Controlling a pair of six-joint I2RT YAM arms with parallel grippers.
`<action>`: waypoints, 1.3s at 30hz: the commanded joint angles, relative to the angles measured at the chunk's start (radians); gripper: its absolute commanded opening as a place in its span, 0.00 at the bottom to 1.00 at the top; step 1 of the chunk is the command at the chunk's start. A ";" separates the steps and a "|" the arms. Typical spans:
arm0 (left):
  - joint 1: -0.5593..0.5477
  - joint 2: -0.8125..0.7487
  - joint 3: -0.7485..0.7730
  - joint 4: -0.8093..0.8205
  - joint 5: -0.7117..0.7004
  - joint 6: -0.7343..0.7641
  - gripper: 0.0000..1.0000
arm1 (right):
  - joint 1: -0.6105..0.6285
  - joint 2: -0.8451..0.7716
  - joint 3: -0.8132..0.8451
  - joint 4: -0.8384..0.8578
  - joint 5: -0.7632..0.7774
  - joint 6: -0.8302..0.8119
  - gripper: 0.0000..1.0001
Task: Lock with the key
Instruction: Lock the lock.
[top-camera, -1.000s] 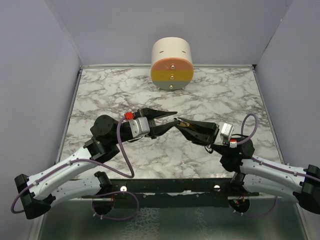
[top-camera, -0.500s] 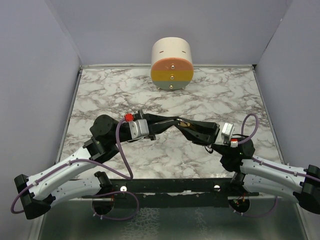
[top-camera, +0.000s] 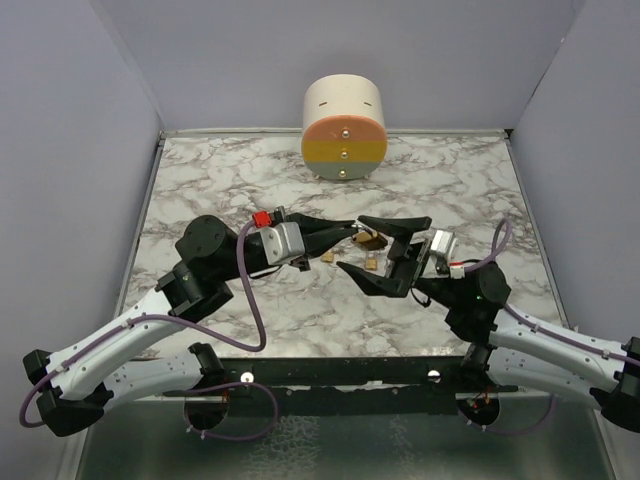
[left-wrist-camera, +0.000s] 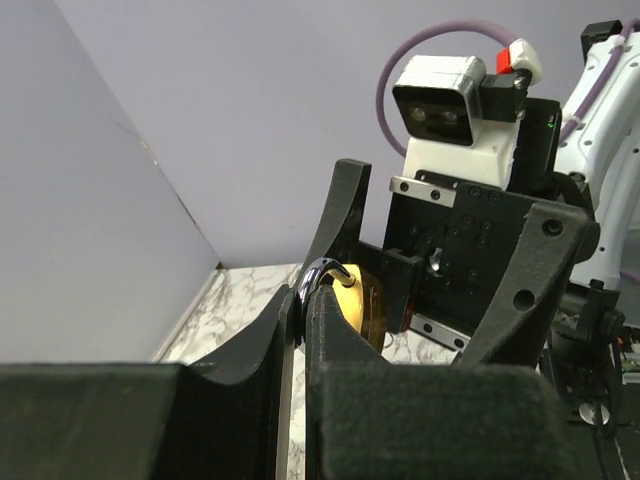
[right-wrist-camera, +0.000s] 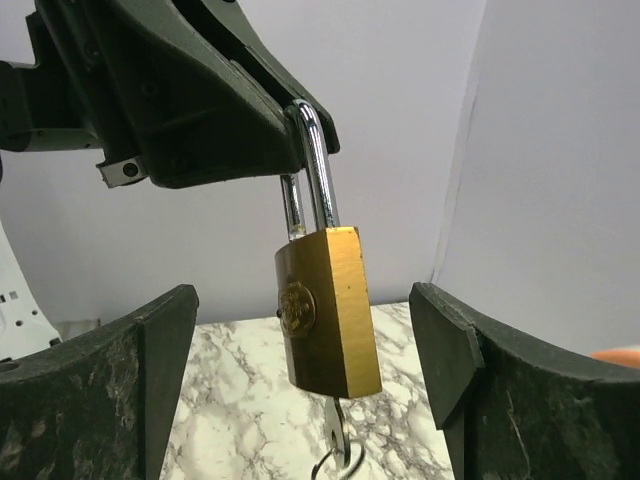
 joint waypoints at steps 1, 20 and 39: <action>-0.001 -0.001 0.058 -0.021 -0.046 0.030 0.00 | 0.004 -0.070 -0.018 -0.060 0.086 0.010 0.88; -0.002 -0.033 0.089 -0.071 0.005 0.040 0.00 | 0.005 -0.148 0.036 -0.209 0.051 0.047 0.69; -0.002 -0.006 0.130 -0.151 0.114 0.082 0.00 | 0.005 -0.085 0.087 -0.246 0.010 0.070 0.14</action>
